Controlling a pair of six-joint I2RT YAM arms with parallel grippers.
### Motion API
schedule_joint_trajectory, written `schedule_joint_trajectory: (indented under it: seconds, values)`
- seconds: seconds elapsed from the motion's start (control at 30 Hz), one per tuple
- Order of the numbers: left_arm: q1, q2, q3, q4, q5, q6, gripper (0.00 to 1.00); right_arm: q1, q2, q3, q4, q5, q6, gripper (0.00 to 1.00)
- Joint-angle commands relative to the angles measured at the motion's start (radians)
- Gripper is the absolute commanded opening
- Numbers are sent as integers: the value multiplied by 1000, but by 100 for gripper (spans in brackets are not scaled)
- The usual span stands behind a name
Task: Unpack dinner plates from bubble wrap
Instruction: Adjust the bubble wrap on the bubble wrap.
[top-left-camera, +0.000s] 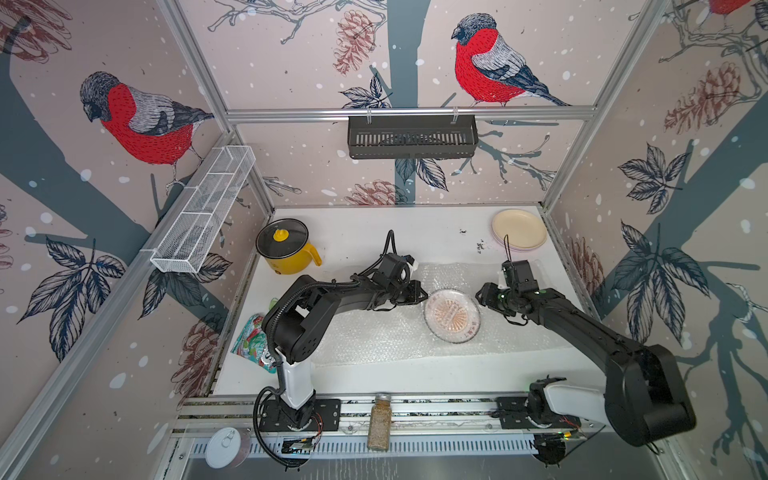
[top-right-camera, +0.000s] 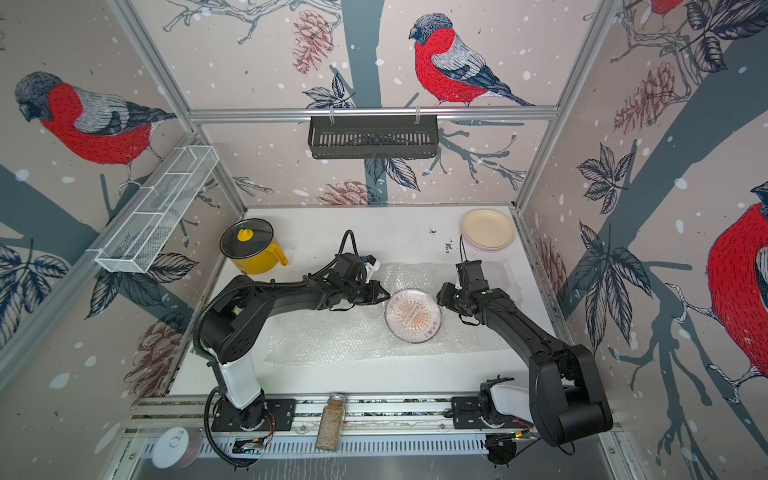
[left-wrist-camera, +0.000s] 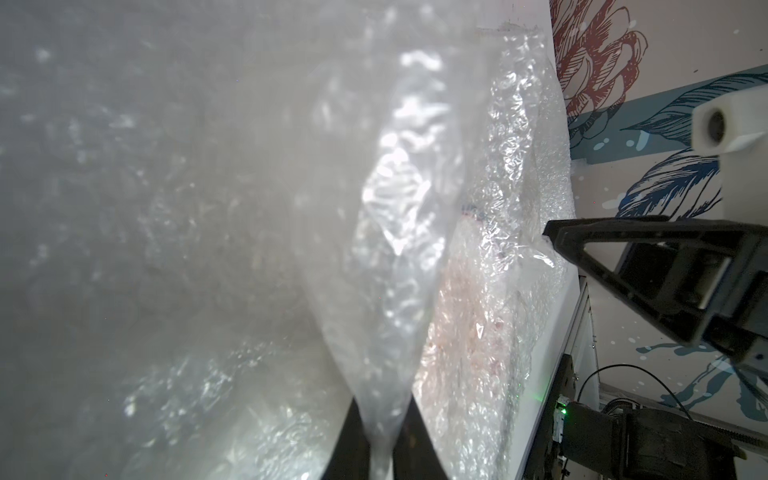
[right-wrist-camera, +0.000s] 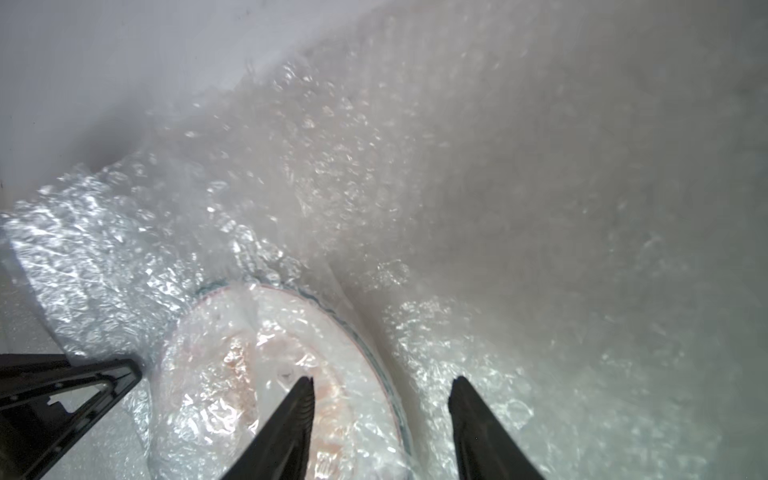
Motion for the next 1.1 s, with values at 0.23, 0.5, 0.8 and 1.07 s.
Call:
schedule_joint_trajectory:
  seconds: [0.23, 0.5, 0.8, 1.07]
  values:
    - [2, 52, 8, 54, 34, -24, 13, -7, 121, -44, 158, -150, -37, 47]
    - [3, 94, 8, 62, 33, -33, 12, -7, 50, -44, 150, -196, -37, 25]
    - [4, 67, 33, 116, 95, -71, 19, -7, -65, -8, 92, -192, -20, 5]
    - [26, -49, 19, 161, 141, -132, 47, -7, -93, 77, 11, -105, -17, 3]
